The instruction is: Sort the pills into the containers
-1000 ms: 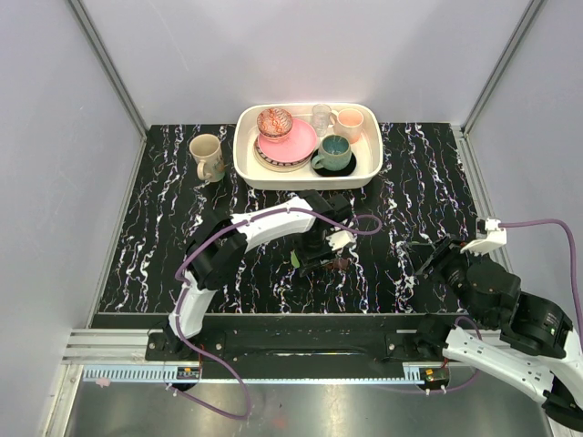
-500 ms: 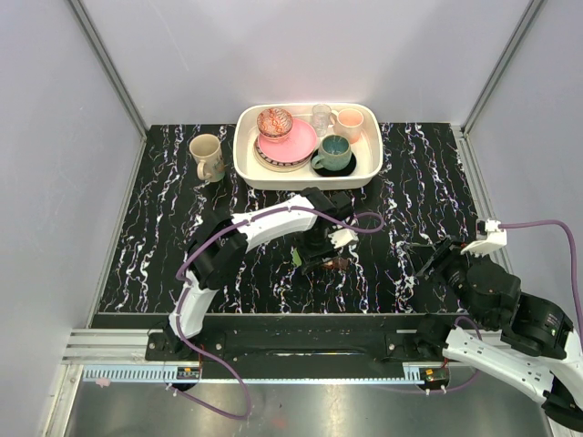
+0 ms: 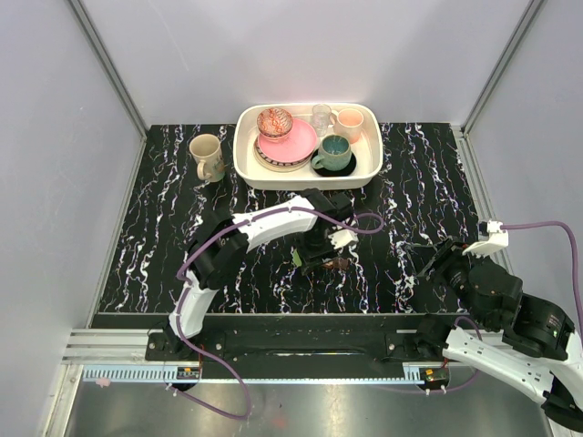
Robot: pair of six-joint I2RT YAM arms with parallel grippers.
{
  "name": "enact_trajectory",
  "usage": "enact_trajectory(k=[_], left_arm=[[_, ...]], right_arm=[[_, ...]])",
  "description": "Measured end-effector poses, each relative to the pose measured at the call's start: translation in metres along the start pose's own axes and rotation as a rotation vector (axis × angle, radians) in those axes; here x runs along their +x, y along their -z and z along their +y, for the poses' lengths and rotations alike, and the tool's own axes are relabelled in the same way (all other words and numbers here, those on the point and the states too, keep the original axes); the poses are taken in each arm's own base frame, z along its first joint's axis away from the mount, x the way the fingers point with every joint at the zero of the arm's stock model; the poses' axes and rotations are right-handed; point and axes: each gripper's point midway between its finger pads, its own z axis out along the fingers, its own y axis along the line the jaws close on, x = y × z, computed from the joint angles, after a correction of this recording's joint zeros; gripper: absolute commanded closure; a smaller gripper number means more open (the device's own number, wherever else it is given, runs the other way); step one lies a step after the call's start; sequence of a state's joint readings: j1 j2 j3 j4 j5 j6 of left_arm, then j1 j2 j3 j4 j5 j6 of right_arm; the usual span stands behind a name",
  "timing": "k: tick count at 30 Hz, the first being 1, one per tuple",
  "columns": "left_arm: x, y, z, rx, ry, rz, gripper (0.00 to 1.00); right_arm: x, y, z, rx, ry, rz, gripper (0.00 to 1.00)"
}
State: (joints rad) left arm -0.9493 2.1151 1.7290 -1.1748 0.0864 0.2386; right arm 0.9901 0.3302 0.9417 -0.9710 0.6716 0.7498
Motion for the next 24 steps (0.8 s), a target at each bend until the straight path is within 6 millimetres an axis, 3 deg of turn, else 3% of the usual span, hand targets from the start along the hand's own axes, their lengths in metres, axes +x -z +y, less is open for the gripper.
enact_trajectory(k=[13, 24], left_arm=[[0.010, -0.017, -0.004, 0.018, 0.005, 0.010, 1.00], [0.009, -0.008, -0.006, 0.007, 0.005, -0.064, 1.00]], right_arm=[[0.000, 0.000, 0.000, 0.000, -0.008, 0.000, 1.00], [0.001, -0.001, 0.001, 0.002, -0.024, 0.003, 1.00]])
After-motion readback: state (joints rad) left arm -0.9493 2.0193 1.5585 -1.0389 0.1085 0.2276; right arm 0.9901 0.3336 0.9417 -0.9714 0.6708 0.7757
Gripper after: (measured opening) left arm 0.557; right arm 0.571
